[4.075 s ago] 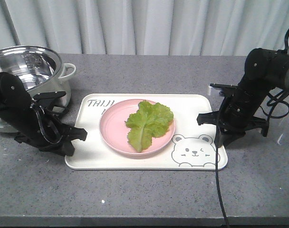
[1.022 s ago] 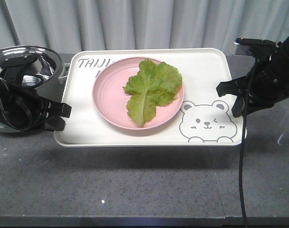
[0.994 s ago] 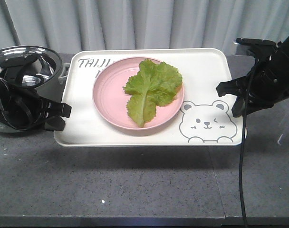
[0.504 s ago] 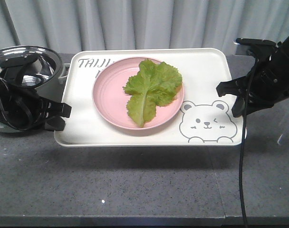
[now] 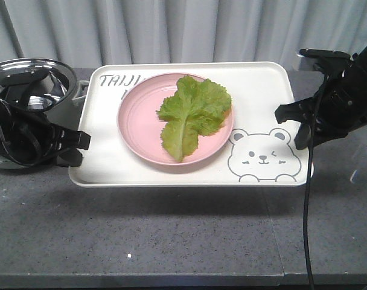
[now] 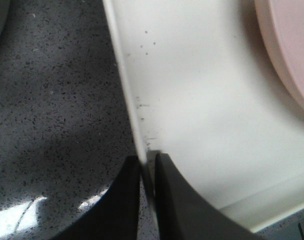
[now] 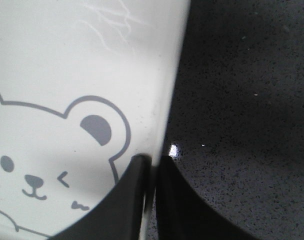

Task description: Transfer vegetables to tray and serve

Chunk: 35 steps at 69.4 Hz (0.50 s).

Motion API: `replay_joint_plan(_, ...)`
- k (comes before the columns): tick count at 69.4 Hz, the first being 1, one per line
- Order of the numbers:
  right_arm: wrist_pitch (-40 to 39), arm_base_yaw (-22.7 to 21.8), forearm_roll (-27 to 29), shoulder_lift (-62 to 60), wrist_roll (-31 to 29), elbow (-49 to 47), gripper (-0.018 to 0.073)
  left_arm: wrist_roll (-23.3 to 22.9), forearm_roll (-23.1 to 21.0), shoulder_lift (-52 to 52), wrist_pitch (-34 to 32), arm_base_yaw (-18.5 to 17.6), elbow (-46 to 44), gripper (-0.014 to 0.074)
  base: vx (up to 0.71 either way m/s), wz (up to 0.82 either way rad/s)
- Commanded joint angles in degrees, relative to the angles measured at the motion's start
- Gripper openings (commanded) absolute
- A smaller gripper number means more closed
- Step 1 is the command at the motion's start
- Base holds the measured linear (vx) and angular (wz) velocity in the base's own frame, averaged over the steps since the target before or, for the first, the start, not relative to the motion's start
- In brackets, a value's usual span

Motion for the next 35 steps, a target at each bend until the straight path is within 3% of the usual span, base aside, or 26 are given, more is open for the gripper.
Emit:
replay_joint_plan(1,-2.33,0.44,4.27,-2.86,-1.6,-1.43,-0.0006,1.58,-6.18,-2.48,-2.18,-0.82,-1.72,-0.0006,-0.01,-0.03)
replay_joint_plan(35,-2.33,0.44,4.27,-2.86,-1.6,-1.43,-0.0006,1.58,-6.18,-2.48,-2.18,-0.82,-1.72,-0.0006,-0.02,-0.07)
